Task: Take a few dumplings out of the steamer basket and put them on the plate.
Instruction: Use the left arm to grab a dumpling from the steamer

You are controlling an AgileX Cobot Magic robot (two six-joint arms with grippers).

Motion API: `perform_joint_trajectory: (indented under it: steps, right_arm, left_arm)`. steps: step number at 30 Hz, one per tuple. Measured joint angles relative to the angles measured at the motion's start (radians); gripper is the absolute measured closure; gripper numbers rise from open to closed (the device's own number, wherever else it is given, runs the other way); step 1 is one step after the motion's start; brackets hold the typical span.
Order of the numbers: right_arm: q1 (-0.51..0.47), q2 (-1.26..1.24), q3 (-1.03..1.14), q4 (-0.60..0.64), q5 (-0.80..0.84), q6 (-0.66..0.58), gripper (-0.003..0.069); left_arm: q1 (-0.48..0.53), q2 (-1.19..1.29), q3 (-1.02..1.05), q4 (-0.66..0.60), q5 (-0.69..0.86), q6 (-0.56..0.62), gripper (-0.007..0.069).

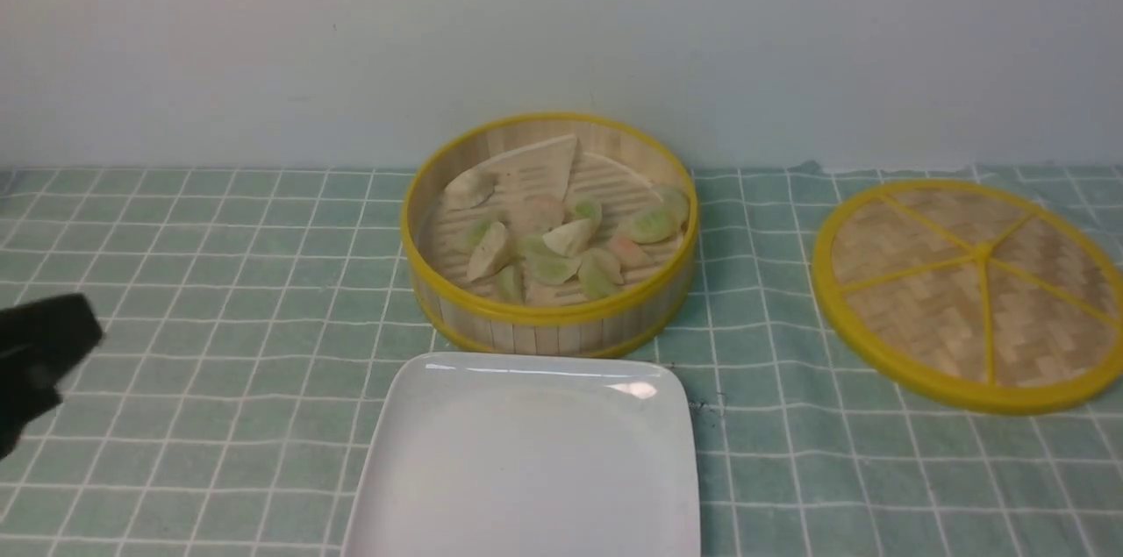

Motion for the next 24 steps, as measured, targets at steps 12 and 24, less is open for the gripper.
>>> perform_joint_trajectory:
  steps: [12,24]
  right_arm:
    - [0.113,0.325,-0.506,-0.31,0.828,-0.158,0.0673]
    - [0.12,0.653,-0.748,-0.361,1.147,-0.346,0.0673]
  left_arm:
    - [-0.123,0.725,-0.432,0.02,0.179,0.301,0.0631]
    - [-0.274,1.179,-0.816,0.158,0.227,0.353,0.0631]
